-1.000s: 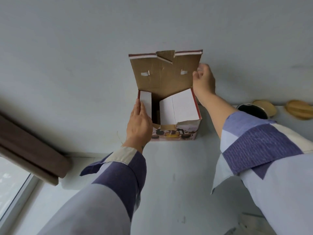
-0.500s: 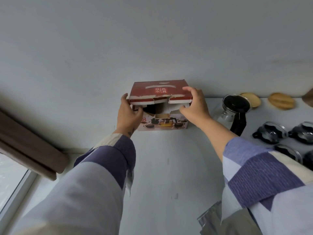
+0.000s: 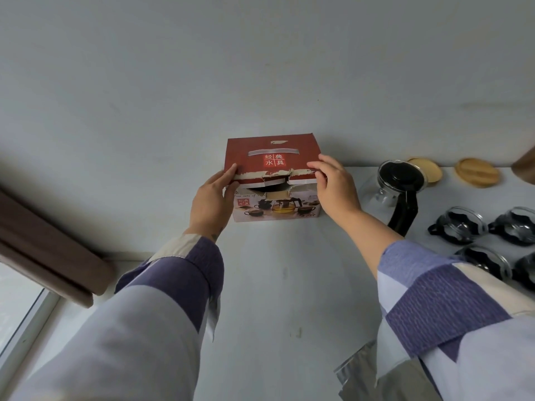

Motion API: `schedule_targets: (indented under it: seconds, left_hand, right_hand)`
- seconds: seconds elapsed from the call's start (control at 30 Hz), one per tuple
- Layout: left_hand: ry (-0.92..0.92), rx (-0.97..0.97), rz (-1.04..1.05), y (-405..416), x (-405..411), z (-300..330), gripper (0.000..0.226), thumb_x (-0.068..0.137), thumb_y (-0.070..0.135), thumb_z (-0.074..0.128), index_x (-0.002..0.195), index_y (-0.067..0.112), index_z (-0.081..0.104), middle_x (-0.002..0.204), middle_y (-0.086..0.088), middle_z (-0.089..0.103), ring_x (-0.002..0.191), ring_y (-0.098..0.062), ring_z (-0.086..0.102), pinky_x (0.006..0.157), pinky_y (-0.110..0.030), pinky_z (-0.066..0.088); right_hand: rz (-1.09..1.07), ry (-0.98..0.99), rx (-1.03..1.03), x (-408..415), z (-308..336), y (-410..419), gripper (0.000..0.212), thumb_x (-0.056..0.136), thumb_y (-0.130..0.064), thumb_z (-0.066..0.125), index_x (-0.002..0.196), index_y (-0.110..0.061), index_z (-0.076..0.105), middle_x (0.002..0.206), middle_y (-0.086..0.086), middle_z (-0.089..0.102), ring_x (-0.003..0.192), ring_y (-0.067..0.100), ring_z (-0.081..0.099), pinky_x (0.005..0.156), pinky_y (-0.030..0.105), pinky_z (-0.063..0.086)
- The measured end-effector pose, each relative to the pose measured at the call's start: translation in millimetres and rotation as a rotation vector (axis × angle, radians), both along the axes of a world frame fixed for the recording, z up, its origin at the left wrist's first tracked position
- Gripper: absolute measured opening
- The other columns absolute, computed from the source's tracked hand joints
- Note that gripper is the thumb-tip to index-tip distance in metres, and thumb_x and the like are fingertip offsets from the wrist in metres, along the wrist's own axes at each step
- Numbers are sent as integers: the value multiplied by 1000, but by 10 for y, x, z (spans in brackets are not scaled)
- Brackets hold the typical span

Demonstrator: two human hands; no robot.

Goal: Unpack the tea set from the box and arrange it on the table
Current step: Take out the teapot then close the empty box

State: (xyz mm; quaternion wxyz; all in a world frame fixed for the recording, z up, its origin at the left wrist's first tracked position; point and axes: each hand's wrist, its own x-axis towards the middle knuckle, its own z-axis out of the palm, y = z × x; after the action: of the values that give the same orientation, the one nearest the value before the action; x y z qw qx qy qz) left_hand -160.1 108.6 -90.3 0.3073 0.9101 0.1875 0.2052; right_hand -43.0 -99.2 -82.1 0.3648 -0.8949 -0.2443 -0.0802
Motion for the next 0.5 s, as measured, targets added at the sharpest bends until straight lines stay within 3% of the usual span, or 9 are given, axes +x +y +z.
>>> schedule_targets:
  seconds: [0.13, 0.33, 0.5]
  left_hand:
    - [2, 12, -2, -3, 23, 32, 42, 100, 33, 41, 142, 28, 44, 140, 0, 51, 113, -19, 57, 93, -38, 53]
    - [15, 2, 17, -12, 28, 47, 42, 100, 33, 41, 141, 27, 45, 137, -1, 51, 110, -16, 56, 89, -27, 50]
    - [-12, -30, 13, -21, 36, 41, 40, 99, 29, 43, 139, 25, 48, 134, -1, 54, 107, -18, 58, 88, -30, 52]
  right_hand:
    - [-11, -6, -7, -3, -3, 7, 34, 100, -8, 39, 126, -11, 60, 144, 5, 46, 132, 22, 43, 108, 32, 38]
    - [-36, -34, -33, -19, 11, 17, 35, 100, -10, 38, 128, -14, 59, 145, 1, 46, 132, 20, 44, 105, 31, 40]
    - [-23, -48, -27, -32, -35, -2, 35, 99, -10, 40, 129, -15, 59, 145, 2, 46, 131, 21, 47, 105, 32, 42]
